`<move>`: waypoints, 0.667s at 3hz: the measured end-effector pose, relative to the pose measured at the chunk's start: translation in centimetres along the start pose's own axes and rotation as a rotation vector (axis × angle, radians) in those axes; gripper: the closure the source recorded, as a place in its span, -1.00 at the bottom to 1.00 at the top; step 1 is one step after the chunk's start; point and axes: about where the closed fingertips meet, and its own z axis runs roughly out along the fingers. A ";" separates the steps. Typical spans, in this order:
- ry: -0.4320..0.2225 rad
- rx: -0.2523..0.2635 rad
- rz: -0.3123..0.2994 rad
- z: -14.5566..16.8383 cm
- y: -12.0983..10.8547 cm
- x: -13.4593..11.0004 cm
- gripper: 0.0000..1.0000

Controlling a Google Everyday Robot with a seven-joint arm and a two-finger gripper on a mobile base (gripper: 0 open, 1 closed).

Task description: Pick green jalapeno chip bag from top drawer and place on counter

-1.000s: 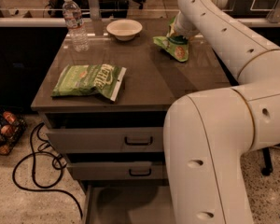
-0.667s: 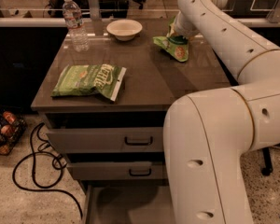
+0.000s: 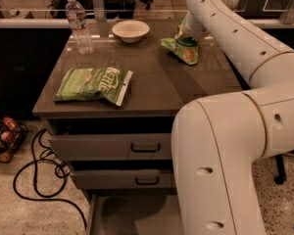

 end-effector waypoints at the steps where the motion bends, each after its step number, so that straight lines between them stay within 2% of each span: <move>1: 0.003 -0.024 -0.056 -4.0 -0.7 -0.2 1.00; 2: -0.020 -0.065 -0.135 -10.5 -1.8 0.0 1.00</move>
Offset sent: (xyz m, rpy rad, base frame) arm -0.1506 -0.0300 0.1283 -0.0759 -0.0863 0.2332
